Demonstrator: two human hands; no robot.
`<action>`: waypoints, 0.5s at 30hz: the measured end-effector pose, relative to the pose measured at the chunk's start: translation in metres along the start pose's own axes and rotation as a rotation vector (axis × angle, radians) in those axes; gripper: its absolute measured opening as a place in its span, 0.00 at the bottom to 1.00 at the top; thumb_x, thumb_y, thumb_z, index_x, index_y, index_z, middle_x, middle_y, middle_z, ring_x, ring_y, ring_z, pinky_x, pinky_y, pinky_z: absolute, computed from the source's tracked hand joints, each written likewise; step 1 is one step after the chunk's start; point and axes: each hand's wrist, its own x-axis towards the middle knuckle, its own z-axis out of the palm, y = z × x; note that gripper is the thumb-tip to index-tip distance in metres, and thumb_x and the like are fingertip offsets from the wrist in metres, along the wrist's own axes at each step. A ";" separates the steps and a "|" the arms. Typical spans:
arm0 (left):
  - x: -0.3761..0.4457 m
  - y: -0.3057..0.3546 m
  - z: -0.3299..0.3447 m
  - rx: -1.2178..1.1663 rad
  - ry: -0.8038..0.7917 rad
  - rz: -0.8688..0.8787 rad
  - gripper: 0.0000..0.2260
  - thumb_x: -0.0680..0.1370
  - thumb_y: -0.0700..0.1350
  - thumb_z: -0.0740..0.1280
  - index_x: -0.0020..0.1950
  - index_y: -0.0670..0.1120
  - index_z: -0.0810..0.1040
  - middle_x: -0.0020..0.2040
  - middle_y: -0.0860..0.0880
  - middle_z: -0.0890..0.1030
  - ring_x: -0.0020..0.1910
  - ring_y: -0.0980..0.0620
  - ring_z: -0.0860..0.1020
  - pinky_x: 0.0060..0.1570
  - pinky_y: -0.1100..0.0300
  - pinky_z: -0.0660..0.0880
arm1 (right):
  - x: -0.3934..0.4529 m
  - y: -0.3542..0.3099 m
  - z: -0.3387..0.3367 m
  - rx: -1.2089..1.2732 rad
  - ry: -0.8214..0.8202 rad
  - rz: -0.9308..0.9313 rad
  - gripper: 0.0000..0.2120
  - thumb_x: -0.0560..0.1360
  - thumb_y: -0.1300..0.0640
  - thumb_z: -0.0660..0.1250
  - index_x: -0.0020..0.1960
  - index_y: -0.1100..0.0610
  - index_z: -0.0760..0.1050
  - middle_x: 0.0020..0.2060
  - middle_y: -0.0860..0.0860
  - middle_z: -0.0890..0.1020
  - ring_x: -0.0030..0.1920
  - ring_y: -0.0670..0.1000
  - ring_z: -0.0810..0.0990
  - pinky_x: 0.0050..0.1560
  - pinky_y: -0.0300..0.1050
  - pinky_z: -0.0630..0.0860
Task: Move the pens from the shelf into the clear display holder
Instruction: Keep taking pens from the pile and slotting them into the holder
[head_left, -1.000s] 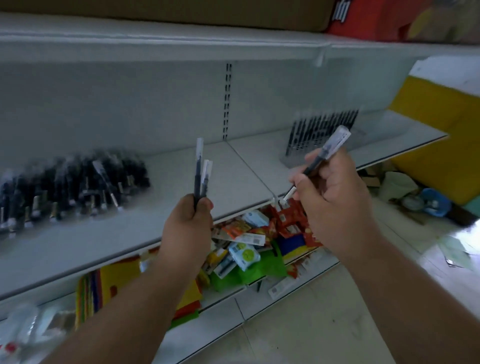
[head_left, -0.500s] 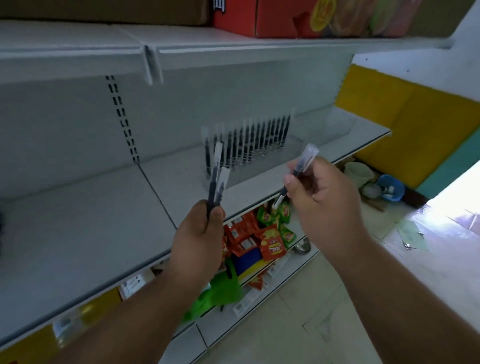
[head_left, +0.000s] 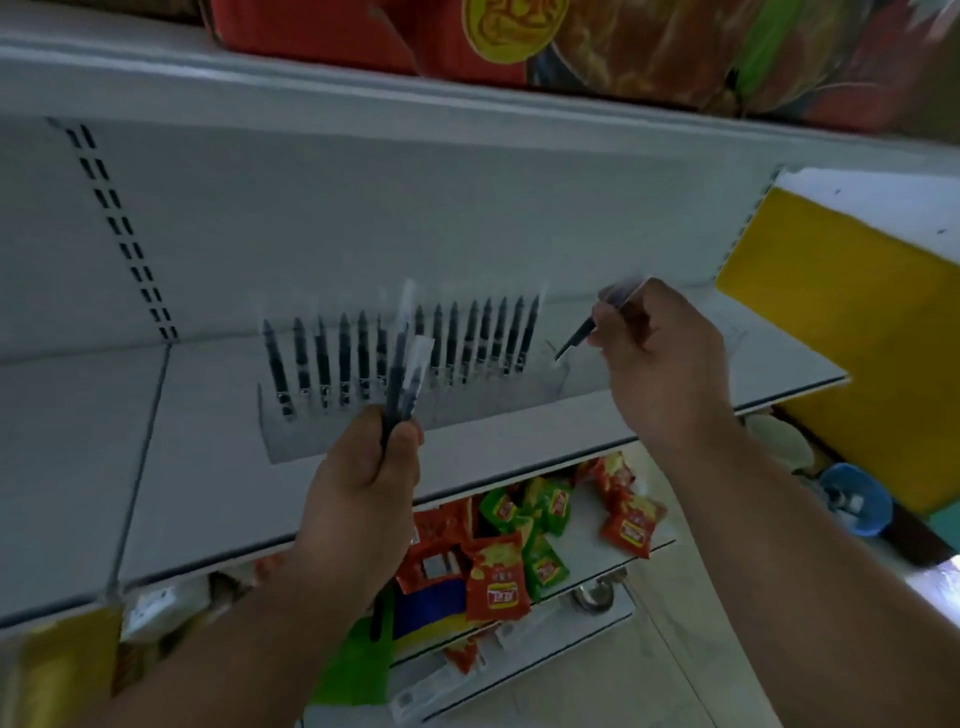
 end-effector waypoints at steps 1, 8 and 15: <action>0.002 0.000 0.009 0.001 0.045 -0.015 0.13 0.83 0.48 0.58 0.39 0.55 0.72 0.29 0.53 0.68 0.29 0.51 0.66 0.30 0.53 0.65 | 0.013 0.011 0.002 0.003 -0.022 -0.012 0.06 0.80 0.53 0.65 0.45 0.54 0.76 0.39 0.49 0.83 0.39 0.44 0.80 0.40 0.38 0.75; -0.005 -0.005 0.053 -0.011 0.245 -0.060 0.11 0.83 0.51 0.59 0.42 0.55 0.75 0.29 0.51 0.68 0.29 0.49 0.65 0.32 0.50 0.63 | 0.065 0.055 0.022 0.017 -0.256 -0.071 0.09 0.80 0.52 0.64 0.46 0.56 0.77 0.39 0.51 0.83 0.43 0.51 0.82 0.47 0.51 0.79; -0.010 -0.002 0.086 -0.064 0.270 -0.104 0.13 0.72 0.61 0.60 0.43 0.54 0.75 0.32 0.48 0.69 0.33 0.46 0.66 0.36 0.48 0.64 | 0.080 0.066 0.039 -0.123 -0.472 -0.158 0.11 0.81 0.51 0.62 0.43 0.55 0.72 0.37 0.50 0.79 0.38 0.48 0.76 0.36 0.43 0.70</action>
